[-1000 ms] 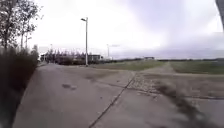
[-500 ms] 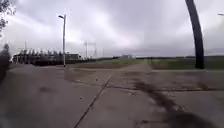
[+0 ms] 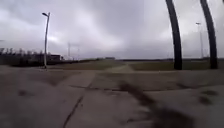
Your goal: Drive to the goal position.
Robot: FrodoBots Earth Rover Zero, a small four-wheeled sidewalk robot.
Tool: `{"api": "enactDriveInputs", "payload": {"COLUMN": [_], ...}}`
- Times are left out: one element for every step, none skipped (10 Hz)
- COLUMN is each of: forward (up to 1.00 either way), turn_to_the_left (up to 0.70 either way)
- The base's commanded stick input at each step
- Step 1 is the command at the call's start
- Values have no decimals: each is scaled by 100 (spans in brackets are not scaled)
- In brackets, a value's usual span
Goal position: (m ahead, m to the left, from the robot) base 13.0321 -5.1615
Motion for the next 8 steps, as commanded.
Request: {"api": "enactDriveInputs", "payload": {"forward": [70, 70, 70, 70, 70, 70, 70, 70], "turn_to_the_left": [0, 0, 0, 0, 0, 0, 0, 0]}}
